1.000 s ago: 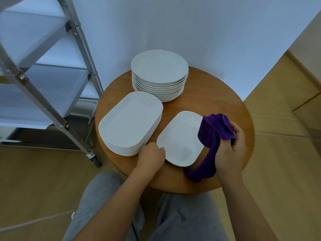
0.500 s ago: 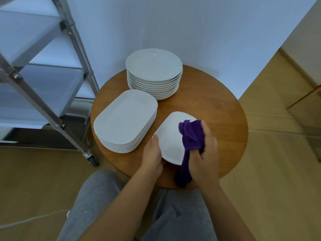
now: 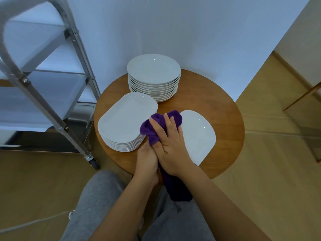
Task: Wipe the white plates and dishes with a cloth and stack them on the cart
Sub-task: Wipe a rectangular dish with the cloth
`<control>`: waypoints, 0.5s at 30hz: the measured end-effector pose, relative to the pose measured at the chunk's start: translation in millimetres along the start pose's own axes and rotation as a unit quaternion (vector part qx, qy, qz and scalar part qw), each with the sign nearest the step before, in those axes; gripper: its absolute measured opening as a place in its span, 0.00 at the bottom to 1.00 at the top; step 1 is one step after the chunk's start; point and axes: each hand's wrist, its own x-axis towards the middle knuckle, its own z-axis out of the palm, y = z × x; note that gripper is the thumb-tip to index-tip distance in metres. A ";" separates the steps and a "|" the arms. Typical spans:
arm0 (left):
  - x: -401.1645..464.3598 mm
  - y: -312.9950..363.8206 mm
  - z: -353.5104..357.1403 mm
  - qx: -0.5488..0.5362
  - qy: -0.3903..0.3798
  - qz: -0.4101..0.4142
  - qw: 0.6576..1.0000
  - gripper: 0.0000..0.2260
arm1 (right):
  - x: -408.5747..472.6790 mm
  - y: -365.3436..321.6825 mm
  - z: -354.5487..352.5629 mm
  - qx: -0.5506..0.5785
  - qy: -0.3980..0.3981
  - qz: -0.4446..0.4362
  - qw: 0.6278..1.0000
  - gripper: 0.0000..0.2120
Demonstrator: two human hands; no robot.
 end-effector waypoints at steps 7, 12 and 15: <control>-18.5 2.4 -12.9 0.057 0.058 0.000 0.997 0.16 | 27.4 22.1 -46.4 -0.129 0.083 -0.011 0.988 0.28; -26.7 19.2 -25.8 0.035 0.112 0.014 0.993 0.10 | 32.0 40.8 -88.5 -0.082 0.060 0.065 0.993 0.18; -29.6 30.5 -28.1 0.020 0.151 0.022 0.988 0.09 | 29.2 40.7 -102.2 0.103 0.053 0.175 0.978 0.06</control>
